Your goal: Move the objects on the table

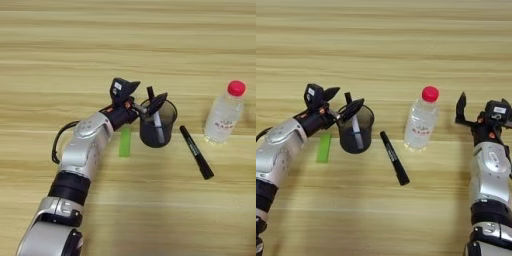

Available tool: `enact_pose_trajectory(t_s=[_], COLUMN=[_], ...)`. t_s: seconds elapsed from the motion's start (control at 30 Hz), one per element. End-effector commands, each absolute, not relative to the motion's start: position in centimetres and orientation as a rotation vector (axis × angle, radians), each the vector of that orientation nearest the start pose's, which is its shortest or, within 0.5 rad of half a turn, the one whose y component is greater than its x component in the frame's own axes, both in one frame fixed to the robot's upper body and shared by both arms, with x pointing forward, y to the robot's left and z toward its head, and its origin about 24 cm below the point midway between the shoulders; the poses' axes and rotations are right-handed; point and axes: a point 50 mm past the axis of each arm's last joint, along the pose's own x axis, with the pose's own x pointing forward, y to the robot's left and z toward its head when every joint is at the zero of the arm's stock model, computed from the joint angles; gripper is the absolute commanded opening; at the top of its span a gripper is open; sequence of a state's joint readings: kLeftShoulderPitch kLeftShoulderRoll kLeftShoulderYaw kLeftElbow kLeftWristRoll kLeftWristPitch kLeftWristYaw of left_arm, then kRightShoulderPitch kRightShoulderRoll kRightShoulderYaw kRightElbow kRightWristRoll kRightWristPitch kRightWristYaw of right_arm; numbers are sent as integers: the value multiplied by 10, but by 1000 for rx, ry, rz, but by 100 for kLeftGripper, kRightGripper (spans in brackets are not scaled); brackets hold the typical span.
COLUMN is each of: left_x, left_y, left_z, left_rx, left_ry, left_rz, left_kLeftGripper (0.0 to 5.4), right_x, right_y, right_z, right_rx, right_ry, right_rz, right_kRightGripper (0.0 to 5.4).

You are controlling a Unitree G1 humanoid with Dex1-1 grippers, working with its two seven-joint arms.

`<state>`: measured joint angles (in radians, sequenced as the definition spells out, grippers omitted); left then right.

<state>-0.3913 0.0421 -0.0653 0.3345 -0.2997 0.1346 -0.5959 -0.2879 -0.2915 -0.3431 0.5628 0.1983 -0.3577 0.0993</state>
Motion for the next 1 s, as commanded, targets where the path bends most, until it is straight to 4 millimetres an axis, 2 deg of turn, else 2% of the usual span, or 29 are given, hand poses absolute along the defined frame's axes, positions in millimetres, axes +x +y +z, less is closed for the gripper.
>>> enact_pose_trajectory(t_s=[0.03,0.17,0.27,0.77,1.0], left_x=[314,314,314,314,314], left_y=[84,85,85,87,88], left_z=[69,70,70,71,71], left_rx=[-213,-208,-207,-204,-205], left_ry=[32,31,28,22,24], left_rz=[-785,-788,-791,-787,-789], left_kLeftGripper=[540,512,461,313,228], right_x=[287,288,288,288,287], right_y=[-283,-283,-282,-283,-283], right_z=[51,51,50,50,51], right_rx=[-6,-2,0,7,11], right_ry=[-146,-143,-142,-141,-144], right_rz=[-277,-277,-277,-281,-284], right_kRightGripper=[537,540,540,540,540])
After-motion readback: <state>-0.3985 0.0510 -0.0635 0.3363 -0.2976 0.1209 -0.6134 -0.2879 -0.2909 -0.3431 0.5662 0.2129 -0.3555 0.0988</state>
